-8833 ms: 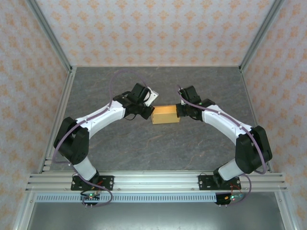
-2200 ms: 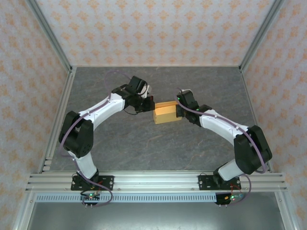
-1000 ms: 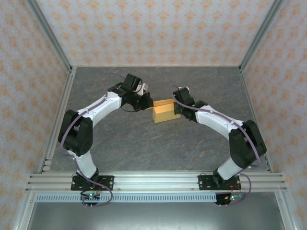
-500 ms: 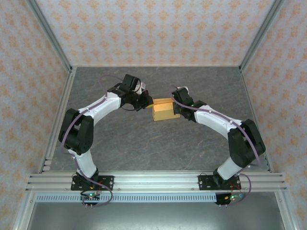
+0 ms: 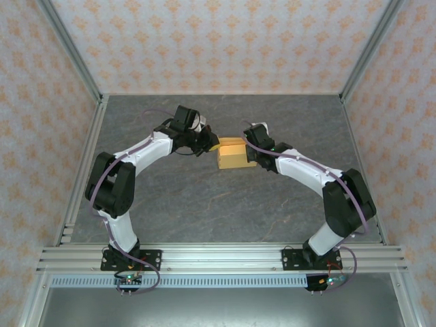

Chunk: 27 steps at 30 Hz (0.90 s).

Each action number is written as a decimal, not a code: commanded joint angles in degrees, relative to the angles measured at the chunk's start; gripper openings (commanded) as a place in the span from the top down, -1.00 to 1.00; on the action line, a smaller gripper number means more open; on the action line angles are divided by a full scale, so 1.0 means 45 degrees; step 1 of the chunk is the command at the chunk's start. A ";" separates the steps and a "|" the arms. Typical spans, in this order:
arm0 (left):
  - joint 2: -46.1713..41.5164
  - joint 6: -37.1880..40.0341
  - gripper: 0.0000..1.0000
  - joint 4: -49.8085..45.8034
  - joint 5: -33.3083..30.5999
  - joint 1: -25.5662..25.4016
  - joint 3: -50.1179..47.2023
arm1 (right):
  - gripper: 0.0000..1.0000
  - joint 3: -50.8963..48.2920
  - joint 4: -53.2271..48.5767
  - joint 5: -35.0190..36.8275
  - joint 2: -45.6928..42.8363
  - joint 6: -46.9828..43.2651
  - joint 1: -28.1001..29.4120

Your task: Fold the paper box

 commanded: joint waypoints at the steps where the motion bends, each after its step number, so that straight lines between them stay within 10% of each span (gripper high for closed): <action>1: 0.0328 -0.0697 1.00 0.0807 0.0629 -0.0067 -0.0128 | 1.00 -0.0469 -0.1825 -0.0694 0.0828 -0.0201 0.0131; 27: 0.0194 0.3800 1.00 -0.3357 -0.1090 0.0109 0.0166 | 1.00 -0.0335 -0.1914 -0.0907 0.0765 -0.0033 0.0131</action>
